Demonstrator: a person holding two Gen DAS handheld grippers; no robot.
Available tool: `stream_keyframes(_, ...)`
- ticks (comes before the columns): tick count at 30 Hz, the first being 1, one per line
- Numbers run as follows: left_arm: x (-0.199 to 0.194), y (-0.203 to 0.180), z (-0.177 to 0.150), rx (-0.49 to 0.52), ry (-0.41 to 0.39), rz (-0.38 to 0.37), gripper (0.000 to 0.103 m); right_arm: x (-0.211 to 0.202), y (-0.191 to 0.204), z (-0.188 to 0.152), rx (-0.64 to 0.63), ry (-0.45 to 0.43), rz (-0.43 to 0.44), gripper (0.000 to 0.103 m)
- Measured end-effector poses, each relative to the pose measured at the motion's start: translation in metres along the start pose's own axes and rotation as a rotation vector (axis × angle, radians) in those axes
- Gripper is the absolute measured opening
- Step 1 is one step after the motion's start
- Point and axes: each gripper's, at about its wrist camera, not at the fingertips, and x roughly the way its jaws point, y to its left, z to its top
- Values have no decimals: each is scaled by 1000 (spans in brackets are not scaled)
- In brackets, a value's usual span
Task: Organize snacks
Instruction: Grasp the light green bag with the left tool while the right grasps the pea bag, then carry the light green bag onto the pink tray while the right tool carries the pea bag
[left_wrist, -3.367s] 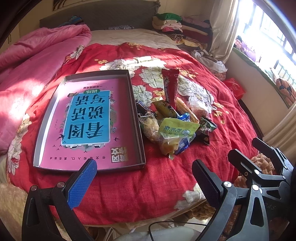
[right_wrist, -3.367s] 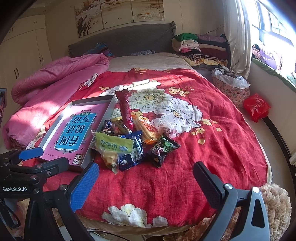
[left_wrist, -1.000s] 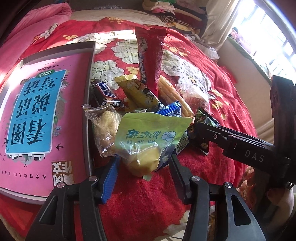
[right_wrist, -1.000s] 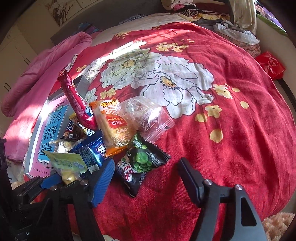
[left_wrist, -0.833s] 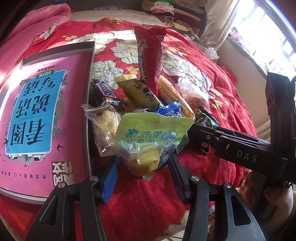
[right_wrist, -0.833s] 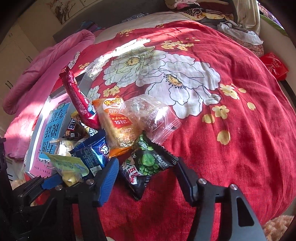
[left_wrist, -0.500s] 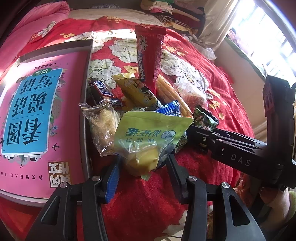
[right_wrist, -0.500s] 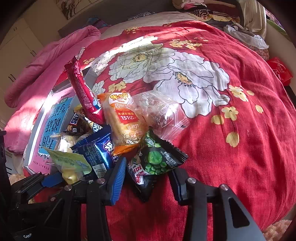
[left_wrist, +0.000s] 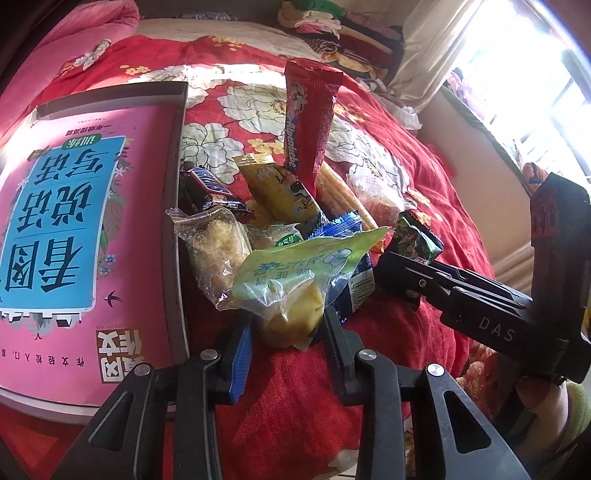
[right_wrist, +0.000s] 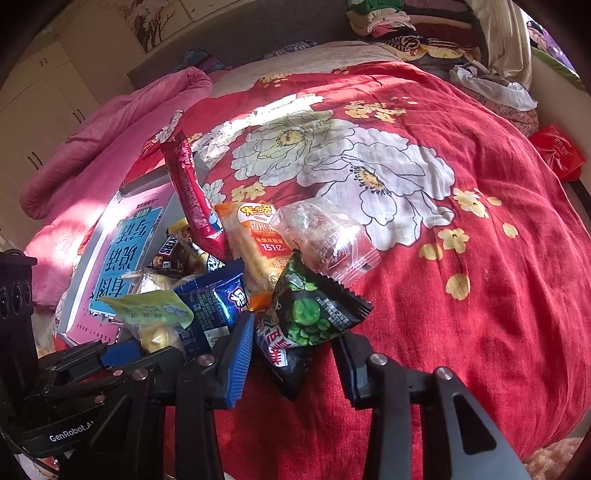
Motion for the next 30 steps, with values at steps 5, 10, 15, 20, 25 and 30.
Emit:
stream_keyframes(5,-3,2,-1,-14,-7,-26,35,-2,0,-1,-2,-7,4,41)
stream_keyframes(10,-11,-3,-2,1,-20,-56,35,-9,1,-3,-6,-28,7,41)
stream_keyframes(15,-21,-6,-2,21,-40,-63,35,-19,5,-4,-20,-67,17,41)
stream_keyframes(20,-37,2,2,5,-79,-47,35,-29,15,-3,-53,-119,51,41)
stream_keyframes(25,-48,16,5,-30,-105,-30,35,-38,32,-2,-119,-169,74,41)
stream_keyframes(30,-59,27,7,-57,-131,-25,35,-42,47,-2,-159,-187,98,41)
